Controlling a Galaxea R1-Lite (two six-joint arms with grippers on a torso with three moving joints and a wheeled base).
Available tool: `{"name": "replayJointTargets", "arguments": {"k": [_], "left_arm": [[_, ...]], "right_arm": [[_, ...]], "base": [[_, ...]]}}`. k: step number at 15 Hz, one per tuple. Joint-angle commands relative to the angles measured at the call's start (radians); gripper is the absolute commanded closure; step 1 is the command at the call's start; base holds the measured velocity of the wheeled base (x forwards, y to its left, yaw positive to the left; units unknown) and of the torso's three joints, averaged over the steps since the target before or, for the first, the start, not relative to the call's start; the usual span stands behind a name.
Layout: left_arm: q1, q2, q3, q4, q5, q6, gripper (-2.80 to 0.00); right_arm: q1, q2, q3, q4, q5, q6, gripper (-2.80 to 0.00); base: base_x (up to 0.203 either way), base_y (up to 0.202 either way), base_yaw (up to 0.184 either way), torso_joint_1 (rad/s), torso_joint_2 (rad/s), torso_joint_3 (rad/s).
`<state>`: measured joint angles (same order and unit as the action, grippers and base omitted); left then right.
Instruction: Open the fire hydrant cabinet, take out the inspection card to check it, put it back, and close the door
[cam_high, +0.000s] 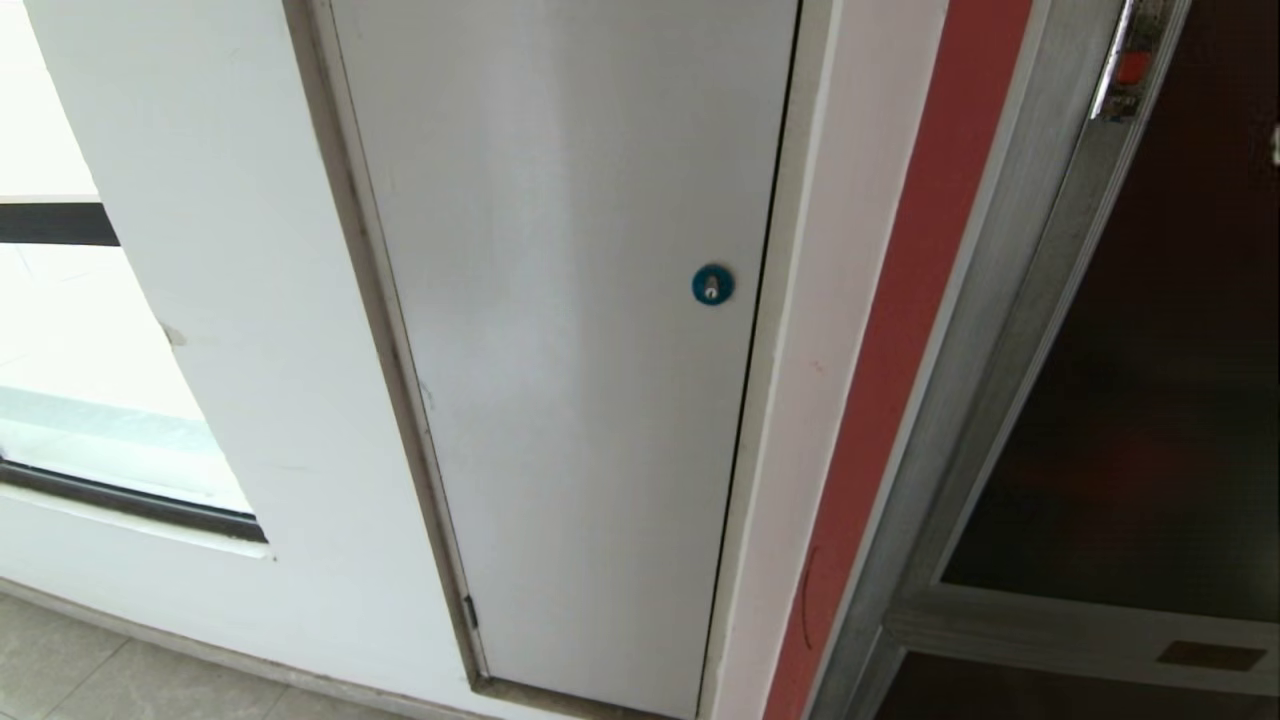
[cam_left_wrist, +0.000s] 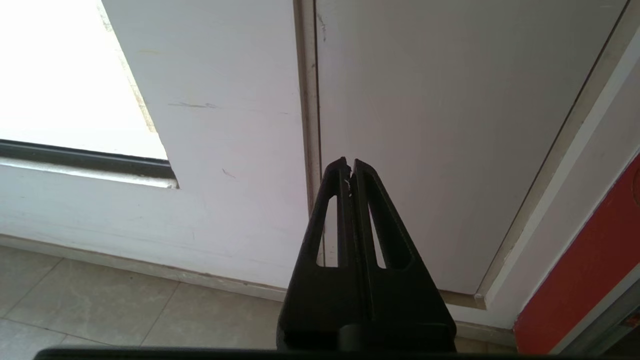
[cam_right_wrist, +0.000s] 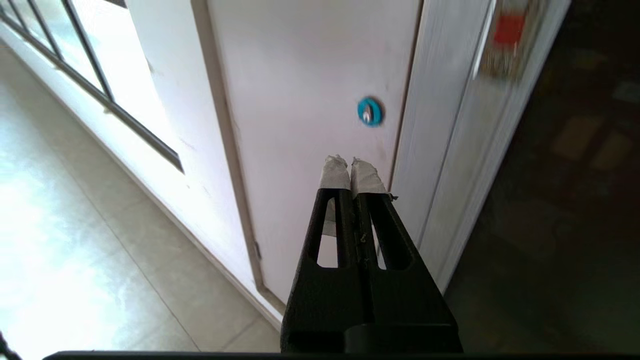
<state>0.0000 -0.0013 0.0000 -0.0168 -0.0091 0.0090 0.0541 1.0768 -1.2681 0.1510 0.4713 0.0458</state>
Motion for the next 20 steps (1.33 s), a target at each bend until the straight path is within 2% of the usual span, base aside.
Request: {"name": "replayJointTargets", "arguments": {"k": [1, 4, 8, 16, 20], "left_arm": [[0.000, 0.001, 0.006, 0.000, 0.000, 0.000, 0.00], [0.000, 0.001, 0.006, 0.000, 0.000, 0.000, 0.00], [0.000, 0.001, 0.006, 0.000, 0.000, 0.000, 0.00], [0.000, 0.001, 0.006, 0.000, 0.000, 0.000, 0.00], [0.000, 0.001, 0.006, 0.000, 0.000, 0.000, 0.00]], "right_arm": [[0.014, 0.168, -0.148, 0.021, -0.007, 0.010, 0.00], [0.017, 0.273, -0.298, 0.052, -0.075, 0.019, 0.00], [0.016, 0.320, -0.370, 0.054, -0.192, 0.017, 0.00], [0.003, 0.342, -0.376, 0.084, -0.253, 0.017, 0.00], [-0.011, 0.357, -0.378, 0.084, -0.258, 0.017, 0.00]], "base": [[0.000, 0.000, 0.000, 0.000, 0.00, 0.000], [0.000, 0.000, 0.000, 0.000, 0.00, 0.000], [0.000, 0.000, 0.000, 0.000, 0.00, 0.000], [0.000, 0.000, 0.000, 0.000, 0.00, 0.000], [0.000, 0.000, 0.000, 0.000, 0.00, 0.000]]}}
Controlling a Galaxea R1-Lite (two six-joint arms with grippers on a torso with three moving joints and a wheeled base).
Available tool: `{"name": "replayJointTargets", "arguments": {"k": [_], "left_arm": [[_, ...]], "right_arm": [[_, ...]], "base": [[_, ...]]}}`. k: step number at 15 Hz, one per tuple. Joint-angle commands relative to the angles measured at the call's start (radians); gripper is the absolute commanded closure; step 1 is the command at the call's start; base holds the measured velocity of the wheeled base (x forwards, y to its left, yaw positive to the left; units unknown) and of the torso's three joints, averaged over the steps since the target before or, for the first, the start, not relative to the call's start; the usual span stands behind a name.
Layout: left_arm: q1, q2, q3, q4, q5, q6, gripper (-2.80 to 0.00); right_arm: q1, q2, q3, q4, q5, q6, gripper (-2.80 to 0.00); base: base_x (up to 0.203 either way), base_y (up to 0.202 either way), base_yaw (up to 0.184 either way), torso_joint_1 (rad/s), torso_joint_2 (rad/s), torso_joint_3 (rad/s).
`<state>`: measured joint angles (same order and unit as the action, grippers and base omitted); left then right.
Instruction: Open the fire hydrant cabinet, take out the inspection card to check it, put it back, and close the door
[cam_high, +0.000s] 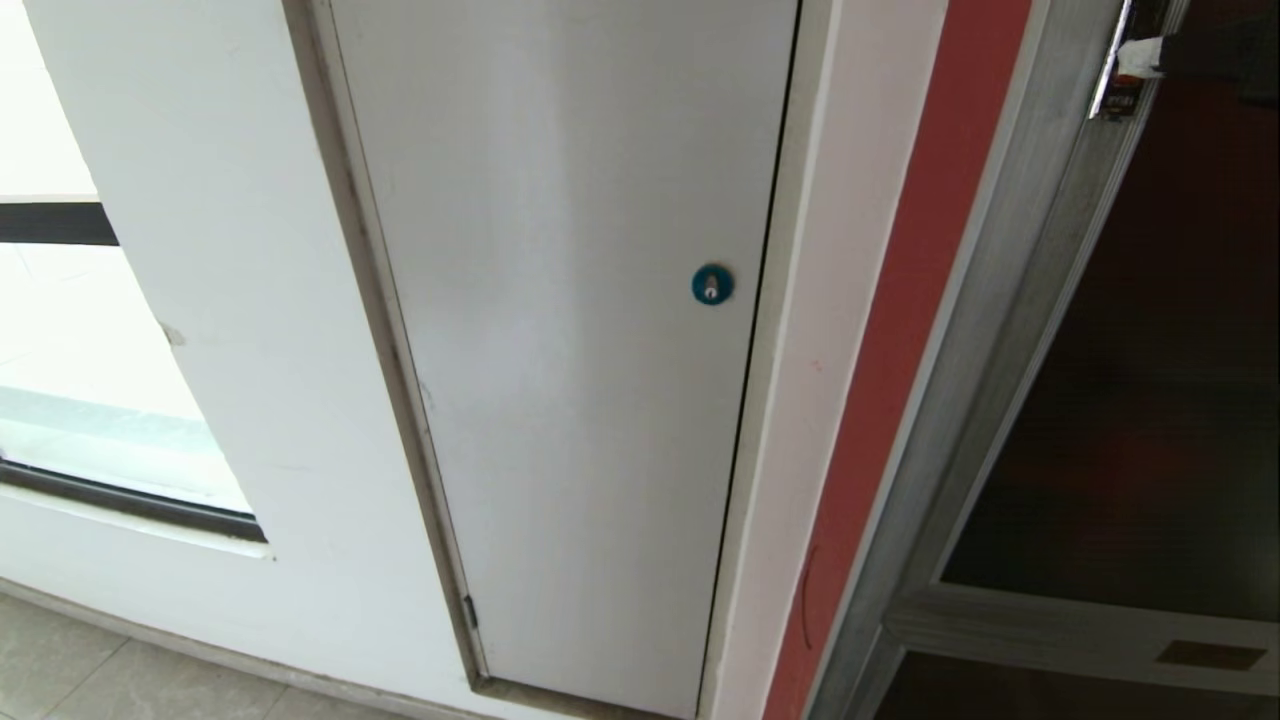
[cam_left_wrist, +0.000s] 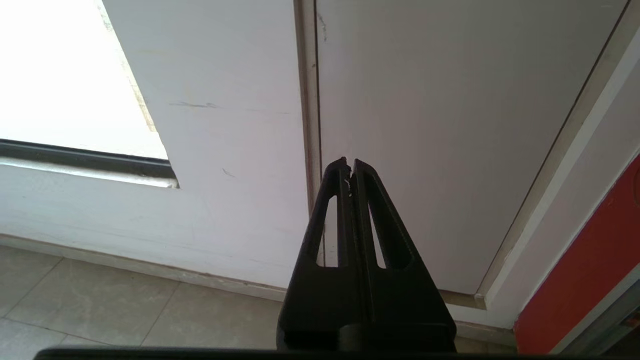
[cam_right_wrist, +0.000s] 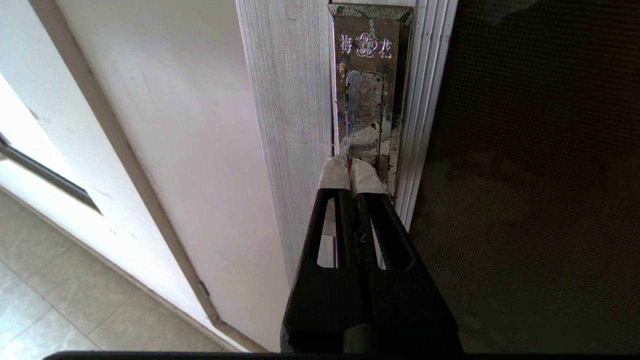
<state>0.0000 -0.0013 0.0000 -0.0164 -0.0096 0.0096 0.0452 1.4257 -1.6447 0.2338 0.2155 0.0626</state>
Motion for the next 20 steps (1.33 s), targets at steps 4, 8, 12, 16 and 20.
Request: {"name": "replayJointTargets", "arguments": {"k": [4, 8, 12, 16, 20], "left_arm": [[0.000, 0.001, 0.006, 0.000, 0.000, 0.000, 0.00], [0.000, 0.001, 0.006, 0.000, 0.000, 0.000, 0.00], [0.000, 0.001, 0.006, -0.001, 0.000, 0.000, 0.00], [0.000, 0.001, 0.006, 0.000, 0.000, 0.000, 0.00], [0.000, 0.001, 0.006, 0.000, 0.000, 0.000, 0.00]], "right_arm": [[-0.005, 0.021, 0.005, 0.005, -0.002, 0.001, 0.00], [-0.008, 0.020, 0.035, 0.007, -0.008, 0.002, 0.00], [-0.008, 0.005, 0.043, 0.007, -0.007, 0.003, 0.00], [0.011, -0.091, 0.144, 0.013, -0.006, 0.013, 0.00], [0.150, -0.224, 0.286, -0.003, -0.145, 0.096, 0.00]], "base": [[0.000, 0.000, 0.000, 0.000, 0.00, 0.000], [0.000, 0.000, 0.000, 0.000, 0.00, 0.000], [0.000, 0.000, 0.000, 0.000, 0.00, 0.000], [0.000, 0.000, 0.000, 0.000, 0.00, 0.000], [0.000, 0.000, 0.000, 0.000, 0.00, 0.000]]}}
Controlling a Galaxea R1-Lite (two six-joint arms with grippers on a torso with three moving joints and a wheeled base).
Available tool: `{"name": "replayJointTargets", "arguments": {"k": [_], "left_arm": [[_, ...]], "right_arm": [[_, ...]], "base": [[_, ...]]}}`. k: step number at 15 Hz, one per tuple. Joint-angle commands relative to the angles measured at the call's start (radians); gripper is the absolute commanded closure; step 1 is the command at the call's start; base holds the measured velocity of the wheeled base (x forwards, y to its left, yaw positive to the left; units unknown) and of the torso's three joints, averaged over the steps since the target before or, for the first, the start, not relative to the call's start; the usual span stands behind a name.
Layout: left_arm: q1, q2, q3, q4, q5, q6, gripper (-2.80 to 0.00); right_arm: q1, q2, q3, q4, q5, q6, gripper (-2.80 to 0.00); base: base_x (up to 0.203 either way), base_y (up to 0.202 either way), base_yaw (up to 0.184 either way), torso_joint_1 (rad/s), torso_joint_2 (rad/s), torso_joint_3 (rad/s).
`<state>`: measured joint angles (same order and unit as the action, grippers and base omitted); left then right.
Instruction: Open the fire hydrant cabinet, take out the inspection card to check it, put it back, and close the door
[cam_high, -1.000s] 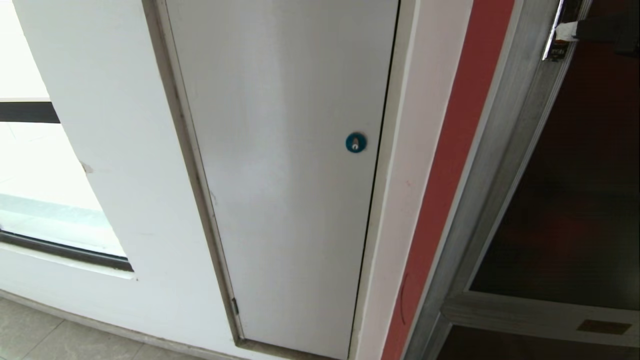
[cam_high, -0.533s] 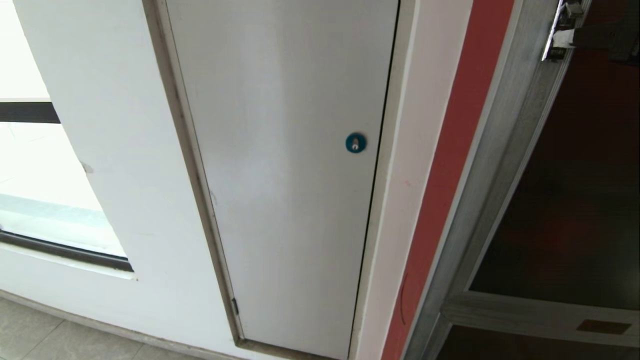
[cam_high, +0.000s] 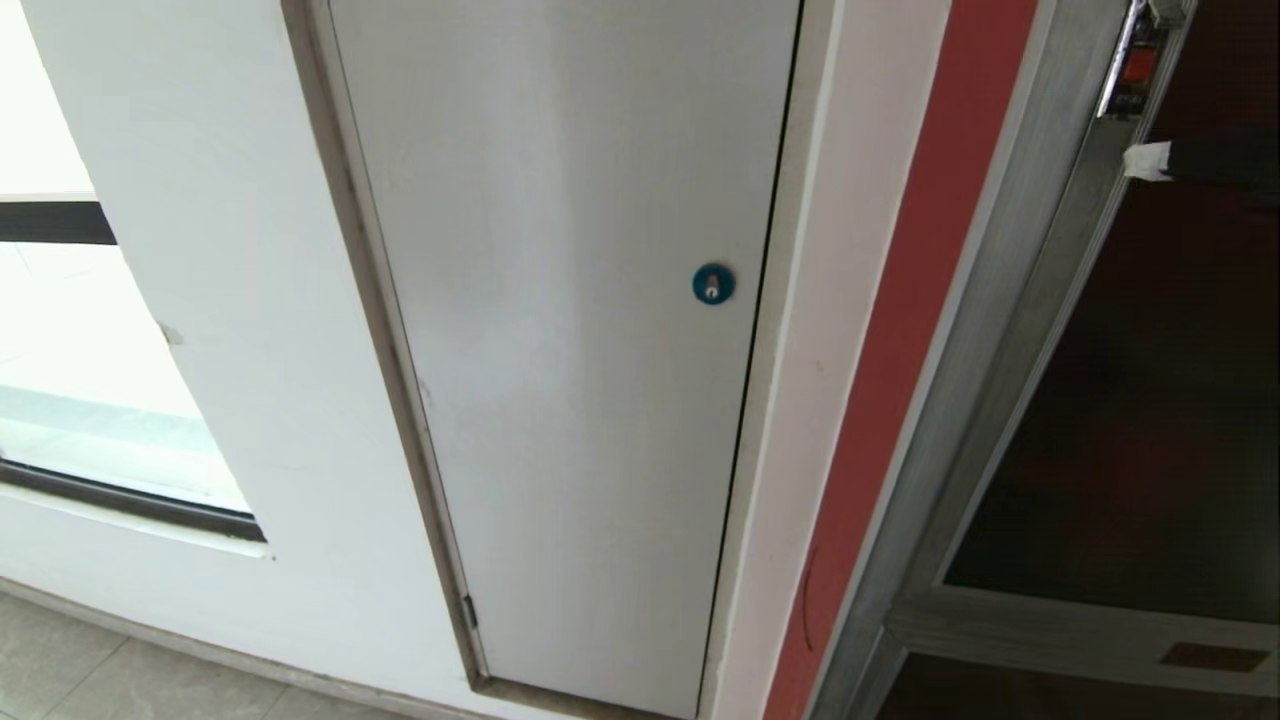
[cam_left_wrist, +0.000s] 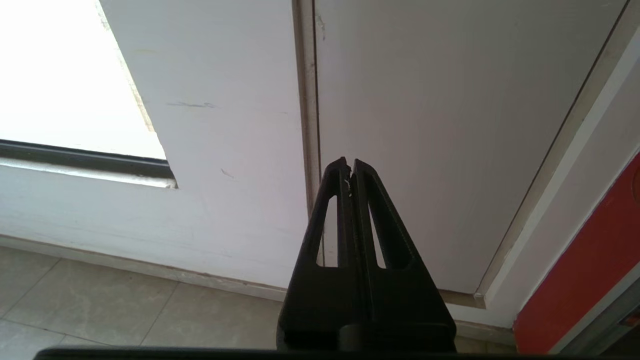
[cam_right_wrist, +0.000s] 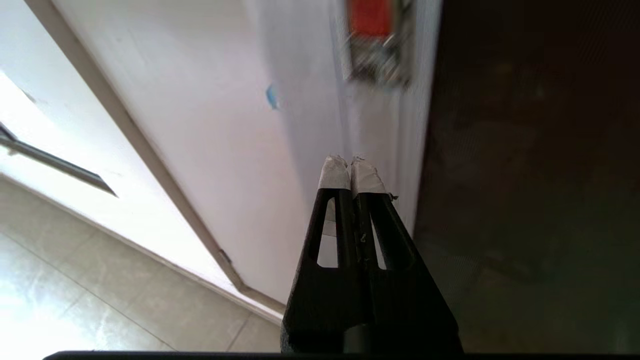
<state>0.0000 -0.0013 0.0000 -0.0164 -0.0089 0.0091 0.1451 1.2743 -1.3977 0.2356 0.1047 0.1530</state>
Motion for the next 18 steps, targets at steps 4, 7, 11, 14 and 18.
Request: {"name": "replayJointTargets", "arguments": {"k": [4, 7, 11, 14, 18], "left_arm": [[0.000, 0.001, 0.006, 0.000, 0.000, 0.000, 0.00], [0.000, 0.001, 0.006, 0.000, 0.000, 0.000, 0.00], [0.000, 0.001, 0.006, 0.000, 0.000, 0.000, 0.00], [0.000, 0.001, 0.006, 0.000, 0.000, 0.000, 0.00], [0.000, 0.001, 0.006, 0.000, 0.000, 0.000, 0.00]], "right_arm": [[0.227, -0.133, 0.180, -0.200, -0.337, -0.015, 0.00], [0.277, -0.122, 0.356, -0.558, -0.499, -0.140, 0.00], [0.285, -0.044, 0.494, -0.987, -0.591, -0.357, 0.00], [0.301, -0.038, 0.499, -1.009, -0.580, -0.388, 0.00], [0.303, -0.039, 0.494, -1.016, -0.545, -0.392, 0.00]], "base": [[0.000, 0.000, 0.000, 0.000, 0.00, 0.000], [0.000, 0.000, 0.000, 0.000, 0.00, 0.000], [0.000, 0.000, 0.000, 0.000, 0.00, 0.000], [0.000, 0.000, 0.000, 0.000, 0.00, 0.000], [0.000, 0.000, 0.000, 0.000, 0.00, 0.000]]}}
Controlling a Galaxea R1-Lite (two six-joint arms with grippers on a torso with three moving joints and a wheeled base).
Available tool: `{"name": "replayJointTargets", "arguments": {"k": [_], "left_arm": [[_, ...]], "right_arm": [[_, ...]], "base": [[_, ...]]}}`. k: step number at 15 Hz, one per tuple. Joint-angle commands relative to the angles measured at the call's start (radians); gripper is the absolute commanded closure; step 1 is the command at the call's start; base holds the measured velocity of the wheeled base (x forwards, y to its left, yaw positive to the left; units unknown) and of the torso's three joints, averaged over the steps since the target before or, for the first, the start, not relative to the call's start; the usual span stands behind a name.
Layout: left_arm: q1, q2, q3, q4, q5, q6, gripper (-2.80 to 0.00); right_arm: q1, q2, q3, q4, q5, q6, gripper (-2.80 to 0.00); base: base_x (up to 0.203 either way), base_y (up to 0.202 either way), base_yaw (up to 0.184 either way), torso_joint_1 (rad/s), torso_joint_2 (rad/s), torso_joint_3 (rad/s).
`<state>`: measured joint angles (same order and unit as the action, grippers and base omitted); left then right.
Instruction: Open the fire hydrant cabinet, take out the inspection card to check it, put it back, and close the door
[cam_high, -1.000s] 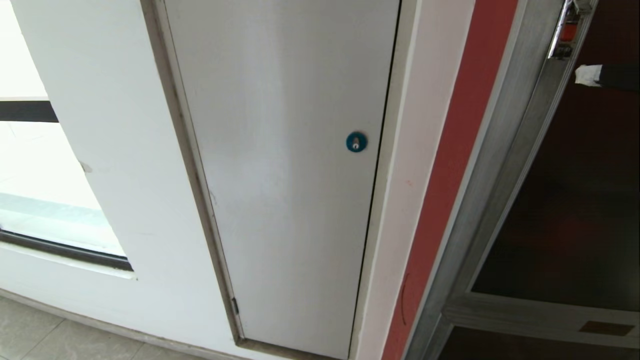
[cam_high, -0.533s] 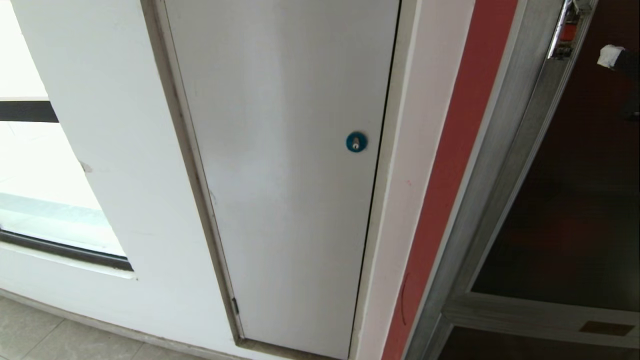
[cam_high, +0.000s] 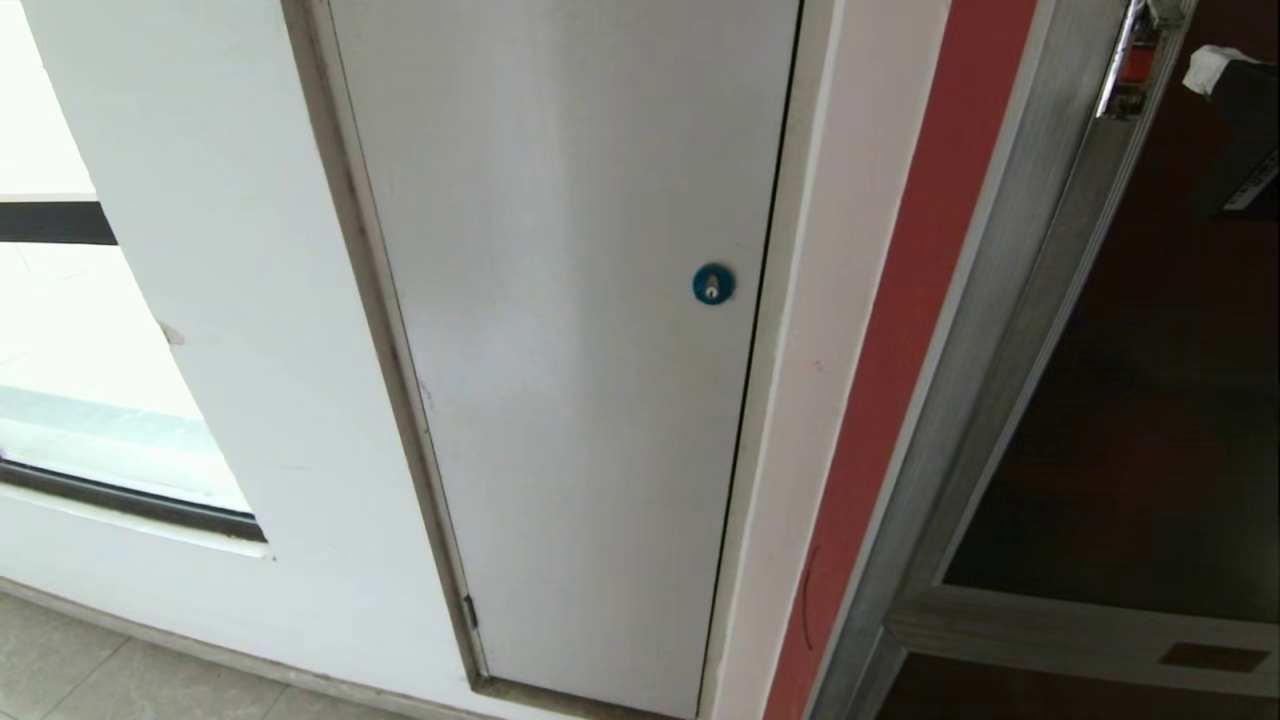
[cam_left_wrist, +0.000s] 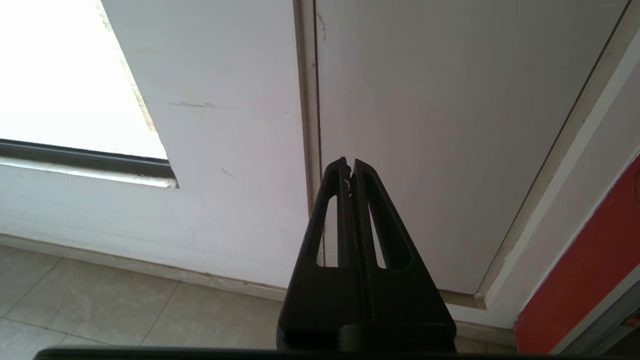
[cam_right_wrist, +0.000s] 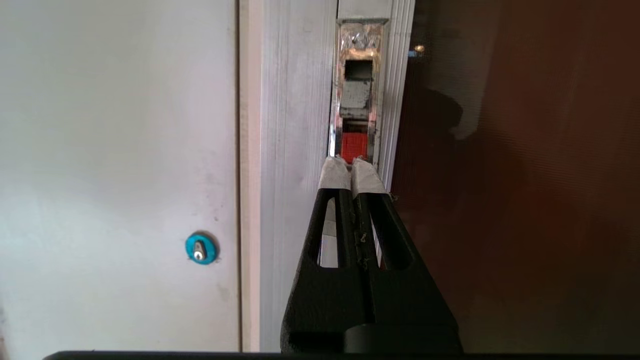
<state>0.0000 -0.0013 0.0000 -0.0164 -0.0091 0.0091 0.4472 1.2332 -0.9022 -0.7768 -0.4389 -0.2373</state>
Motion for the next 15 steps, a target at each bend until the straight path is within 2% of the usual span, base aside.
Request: {"name": "replayJointTargets", "arguments": {"k": [1, 3, 4, 5, 15], "left_arm": [[0.000, 0.001, 0.006, 0.000, 0.000, 0.000, 0.00], [0.000, 0.001, 0.006, 0.000, 0.000, 0.000, 0.00], [0.000, 0.001, 0.006, 0.000, 0.000, 0.000, 0.00], [0.000, 0.001, 0.006, 0.000, 0.000, 0.000, 0.00], [0.000, 0.001, 0.006, 0.000, 0.000, 0.000, 0.00]], "right_arm": [[0.001, 0.004, -0.007, -0.004, -0.001, -0.004, 0.00], [-0.001, 0.017, -0.024, -0.004, -0.003, -0.005, 0.00], [-0.001, 0.025, -0.034, -0.001, -0.004, -0.005, -0.88], [-0.001, 0.038, -0.039, -0.002, -0.007, -0.005, -2.80], [-0.016, 0.132, -0.138, -0.007, -0.104, 0.001, -2.80]], "base": [[0.000, 0.000, 0.000, 0.000, 0.00, 0.000], [0.000, 0.000, 0.000, 0.000, 0.00, 0.000], [0.000, 0.000, 0.000, 0.000, 0.00, 0.000], [0.000, 0.000, 0.000, 0.000, 0.00, 0.000], [0.000, 0.000, 0.000, 0.000, 0.00, 0.000]]}}
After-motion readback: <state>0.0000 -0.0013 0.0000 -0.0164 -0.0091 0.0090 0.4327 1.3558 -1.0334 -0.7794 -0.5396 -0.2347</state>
